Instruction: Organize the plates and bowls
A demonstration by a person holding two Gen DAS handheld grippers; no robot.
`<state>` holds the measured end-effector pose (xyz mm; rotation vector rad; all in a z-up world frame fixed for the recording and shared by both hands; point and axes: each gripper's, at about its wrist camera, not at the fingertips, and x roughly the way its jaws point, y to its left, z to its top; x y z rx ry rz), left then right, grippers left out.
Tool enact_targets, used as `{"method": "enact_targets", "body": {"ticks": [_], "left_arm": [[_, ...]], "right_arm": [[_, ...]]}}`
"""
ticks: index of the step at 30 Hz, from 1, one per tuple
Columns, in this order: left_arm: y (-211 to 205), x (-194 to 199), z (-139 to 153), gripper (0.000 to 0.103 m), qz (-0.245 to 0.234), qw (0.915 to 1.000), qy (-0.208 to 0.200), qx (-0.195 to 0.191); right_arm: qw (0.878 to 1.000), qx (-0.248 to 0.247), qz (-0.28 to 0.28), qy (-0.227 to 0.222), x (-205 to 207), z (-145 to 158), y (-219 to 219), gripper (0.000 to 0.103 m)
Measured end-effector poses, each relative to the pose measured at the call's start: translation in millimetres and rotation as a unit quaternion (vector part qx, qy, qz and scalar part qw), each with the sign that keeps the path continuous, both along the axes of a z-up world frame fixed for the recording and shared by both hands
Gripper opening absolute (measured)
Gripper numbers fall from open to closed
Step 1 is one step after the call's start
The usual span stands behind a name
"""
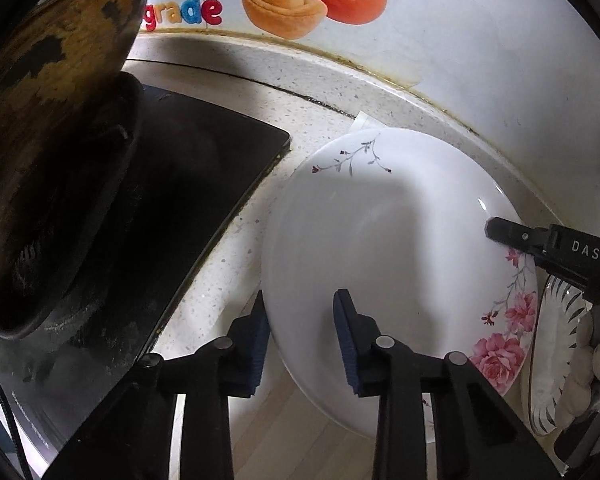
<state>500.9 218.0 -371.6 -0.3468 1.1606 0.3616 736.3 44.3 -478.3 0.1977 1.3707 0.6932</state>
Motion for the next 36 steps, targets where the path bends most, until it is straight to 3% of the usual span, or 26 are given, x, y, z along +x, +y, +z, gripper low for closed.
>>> {"method": "enact_targets", "body": {"ticks": [15, 20, 26, 36], "left_arm": [[-12.8, -21.9, 29.5, 0.028, 0.019, 0.9997, -0.015, 0.01], [-32.9, -40.9, 53.5, 0.028, 0.012, 0.9996, -0.025, 0.008], [-56.2, -64.7, 75.0, 0.028, -0.006, 0.999, -0.032, -0.03], [-124.7, -117.5, 96.9, 0.028, -0.06, 0.9963, -0.03, -0.053]], "right_arm": [[1.0, 0.015, 0.008, -0.006, -28.9, 29.3, -16.3, 0.019], [1.0, 0.021, 0.003, -0.01, -47.8, 47.6, -37.9, 0.019], [0.999, 0.03, -0.014, -0.015, -83.6, 77.0, -84.8, 0.019], [0.998, 0.037, -0.056, -0.015, -172.2, 111.3, -188.3, 0.019]]}}
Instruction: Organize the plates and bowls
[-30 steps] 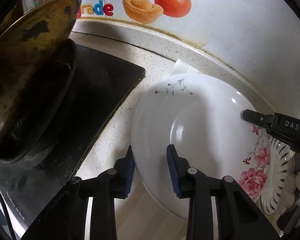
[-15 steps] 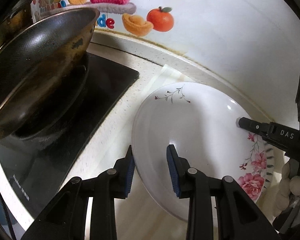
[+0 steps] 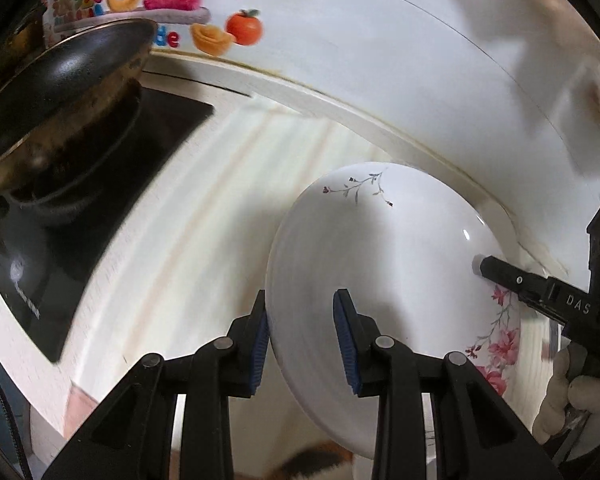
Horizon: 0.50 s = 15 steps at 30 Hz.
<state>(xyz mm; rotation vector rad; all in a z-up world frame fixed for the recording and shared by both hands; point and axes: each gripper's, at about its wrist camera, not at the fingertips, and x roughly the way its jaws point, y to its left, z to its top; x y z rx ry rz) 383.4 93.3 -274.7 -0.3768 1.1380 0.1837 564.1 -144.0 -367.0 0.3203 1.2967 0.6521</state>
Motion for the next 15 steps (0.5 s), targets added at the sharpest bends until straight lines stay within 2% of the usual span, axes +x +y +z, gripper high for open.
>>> {"method": "enact_targets", "body": {"ticks": [8, 15], "left_arm": [[-62.8, -32.3, -4.1, 0.028, -0.07, 0.9974, 0.017, 0.0], [-93.5, -41.9, -36.1, 0.028, -0.109, 0.9924, 0.057, 0.0]], "right_arm": [[0.999, -0.011, -0.04, 0.034, -70.3, -21.3, -77.2, 0.019], [0.996, -0.033, -0.057, 0.053, -113.1, -46.1, -118.5, 0.019]]}}
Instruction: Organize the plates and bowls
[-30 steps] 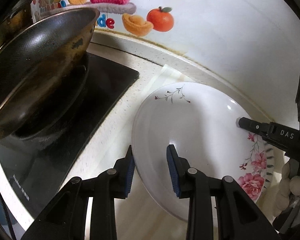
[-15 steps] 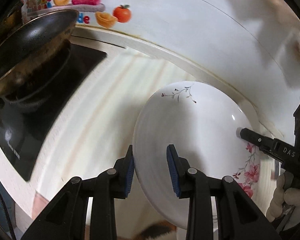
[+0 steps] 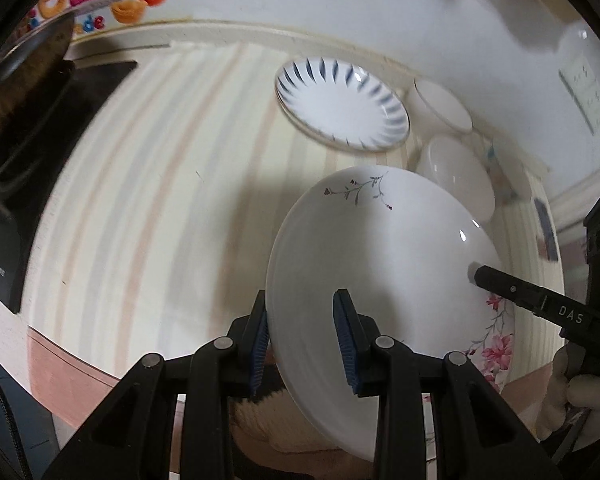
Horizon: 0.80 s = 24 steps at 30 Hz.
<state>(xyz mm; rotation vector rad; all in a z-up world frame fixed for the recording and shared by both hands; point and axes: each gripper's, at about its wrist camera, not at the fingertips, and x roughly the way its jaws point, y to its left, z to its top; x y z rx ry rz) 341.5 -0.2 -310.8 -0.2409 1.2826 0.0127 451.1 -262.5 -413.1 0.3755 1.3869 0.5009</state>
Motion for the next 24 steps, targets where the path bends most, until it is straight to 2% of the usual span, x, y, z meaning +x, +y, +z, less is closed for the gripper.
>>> {"method": "enact_targets", "body": {"ticks": [8, 12, 18, 24], "left_arm": [[-20.7, -4.9, -24.4, 0.028, -0.028, 0.9991, 0.029, 0.016], [-23.3, -5.1, -30.8, 0.028, -0.031, 0.9983, 0.044, 0.019], [-28.1, -7.6, -32.7, 0.028, -0.041, 0.9975, 0.044, 0.036], [-28.2, -10.2, -43.9, 0.028, -0.042, 0.996, 0.07, 0.036]], "right_arm": [[1.0, -0.014, -0.015, 0.015, -19.7, -22.8, -19.0, 0.019], [1.0, -0.018, -0.011, 0.016, -21.9, -25.9, -17.4, 0.019], [1.0, -0.024, -0.005, 0.018, -24.9, -30.0, -15.8, 0.019], [0.999, -0.031, 0.007, 0.02, -29.7, -32.5, -11.1, 0.019]]}}
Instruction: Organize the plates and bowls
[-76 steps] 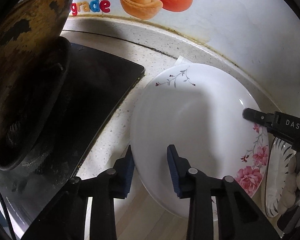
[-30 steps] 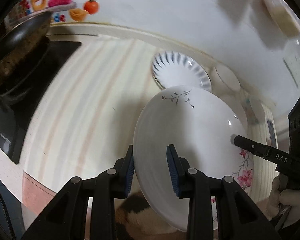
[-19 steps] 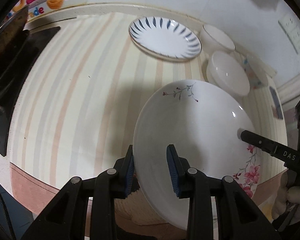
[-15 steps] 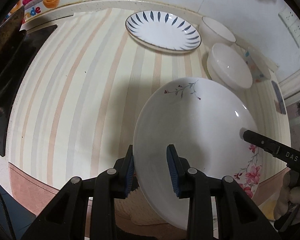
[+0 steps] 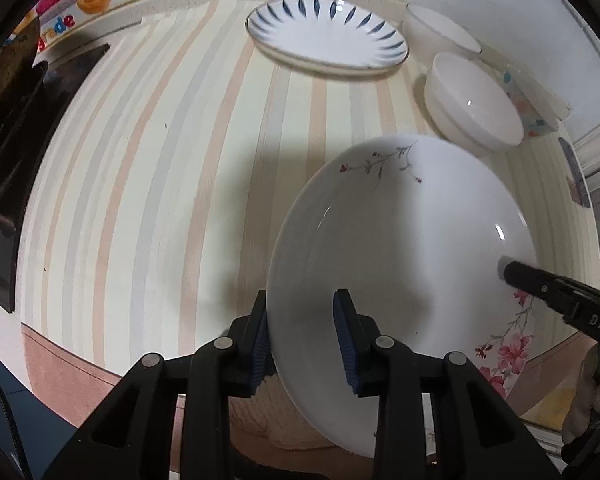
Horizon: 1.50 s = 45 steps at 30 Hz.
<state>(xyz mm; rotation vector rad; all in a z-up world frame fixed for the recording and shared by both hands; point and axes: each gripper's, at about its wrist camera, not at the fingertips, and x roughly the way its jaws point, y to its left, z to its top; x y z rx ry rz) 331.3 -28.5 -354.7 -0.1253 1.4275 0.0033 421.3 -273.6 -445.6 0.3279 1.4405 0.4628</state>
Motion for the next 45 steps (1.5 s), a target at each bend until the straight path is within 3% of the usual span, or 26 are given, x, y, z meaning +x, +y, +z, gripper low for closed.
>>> {"method": "enact_targets", "body": {"ticks": [16, 24, 29, 33, 36, 40, 45], "left_arm": [[-5.2, 1.0, -1.0, 0.028, -0.021, 0.9997, 0.008, 0.006], [18.6, 22.9, 33.2, 0.029, -0.011, 0.9997, -0.02, 0.006], [55.3, 70.5, 62.4, 0.033, 0.009, 0.9983, -0.057, -0.009], [81.7, 137.8, 52.9, 0.034, 0.021, 0.9976, -0.055, -0.035], [90.7, 184.6, 30.6, 0.033, 0.028, 0.9975, -0.042, -0.048], [95.3, 233.7, -3.7, 0.033, 0.022, 0.9973, -0.016, -0.068], [88.1, 261.9, -35.3, 0.033, 0.009, 0.9977, 0.008, -0.067]], "right_arm": [[0.999, 0.005, -0.005, 0.039, 12.2, 0.4, -4.0, 0.022], [0.998, -0.005, -0.011, 0.066, 16.1, 13.2, -17.5, 0.024], [0.997, 0.02, -0.051, 0.047, 52.5, 52.6, -24.3, 0.027], [0.995, 0.061, -0.076, 0.021, 117.3, 76.1, 3.3, 0.039], [0.995, 0.053, -0.082, 0.017, 163.6, 67.1, 28.7, 0.039], [0.995, 0.019, -0.079, 0.052, 222.2, 29.9, 61.6, 0.039], [0.995, -0.038, -0.05, 0.075, 251.2, -3.9, 87.8, 0.038]]}}
